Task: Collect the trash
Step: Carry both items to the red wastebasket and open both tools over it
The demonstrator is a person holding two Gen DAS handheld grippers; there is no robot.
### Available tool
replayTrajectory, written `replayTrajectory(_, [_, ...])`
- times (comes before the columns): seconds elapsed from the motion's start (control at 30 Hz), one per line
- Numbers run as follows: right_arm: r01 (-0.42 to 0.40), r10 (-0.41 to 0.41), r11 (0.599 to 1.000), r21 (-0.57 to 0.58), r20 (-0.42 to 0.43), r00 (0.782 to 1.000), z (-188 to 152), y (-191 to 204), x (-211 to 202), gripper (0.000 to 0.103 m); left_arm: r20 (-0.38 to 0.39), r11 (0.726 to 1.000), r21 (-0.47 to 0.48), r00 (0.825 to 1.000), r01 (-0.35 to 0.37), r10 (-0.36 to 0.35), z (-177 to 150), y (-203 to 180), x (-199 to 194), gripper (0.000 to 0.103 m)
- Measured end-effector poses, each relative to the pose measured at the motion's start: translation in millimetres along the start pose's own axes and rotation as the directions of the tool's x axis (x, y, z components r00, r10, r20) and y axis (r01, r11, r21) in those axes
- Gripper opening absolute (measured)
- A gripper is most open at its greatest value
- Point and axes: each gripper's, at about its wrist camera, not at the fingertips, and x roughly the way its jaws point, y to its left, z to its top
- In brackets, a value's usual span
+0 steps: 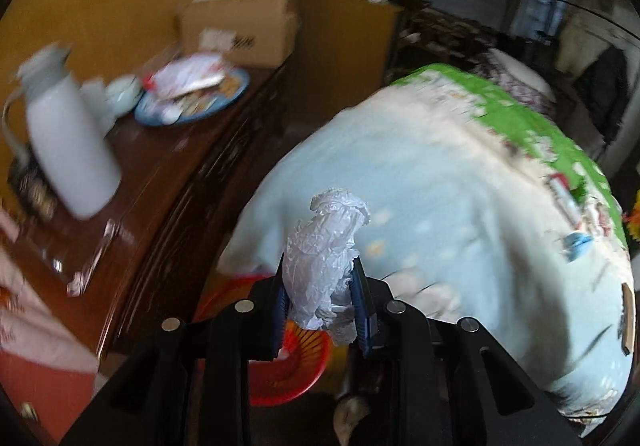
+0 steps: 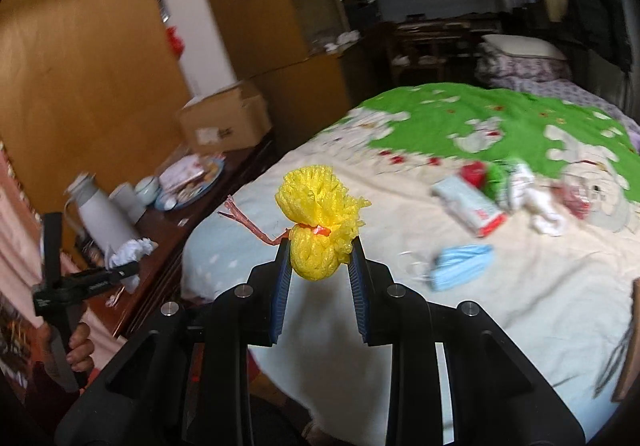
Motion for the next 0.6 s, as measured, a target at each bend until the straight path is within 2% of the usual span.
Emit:
replayTrajectory(0.2, [-0.036,0.033,0.998,-0.054,-0.057,0.998,-4.3,40.6,24.3,0.029,-0.086,0.997,-0.080,0.996,-0.015,0.008,-26.2,46.3,35.8,0.028])
replayTrajectory(0.27, [-0.045,0.040,0.997,-0.065,-0.074,0.996,-6.1,48.8,31.0,0.029,-0.108,0.996,-0.093,0.994,-0.015,0.005,-33.2,56.0,47.3,0.037])
replayTrajectory(0.4, [-0.059,0.049,0.994,-0.087,-0.112,0.993,-9.3,68.7,47.8,0.029,-0.131,0.993,-0.117,0.991,-0.010,-0.005,-39.0,67.1,63.0,0.047])
replayTrajectory(0.47, [-0.067,0.055,0.993,-0.098,-0.128,0.990,-10.9,78.2,55.0,0.029,-0.131,0.992,-0.125,0.991,-0.018,0.002,-39.2,70.1,66.6,0.061])
replayTrajectory(0.6, [-0.096,0.076,0.988,-0.123,-0.159,0.984,-15.5,99.0,69.2,0.029,-0.124,0.988,-0.153,0.992,-0.028,0.009,-40.1,81.9,68.3,0.069])
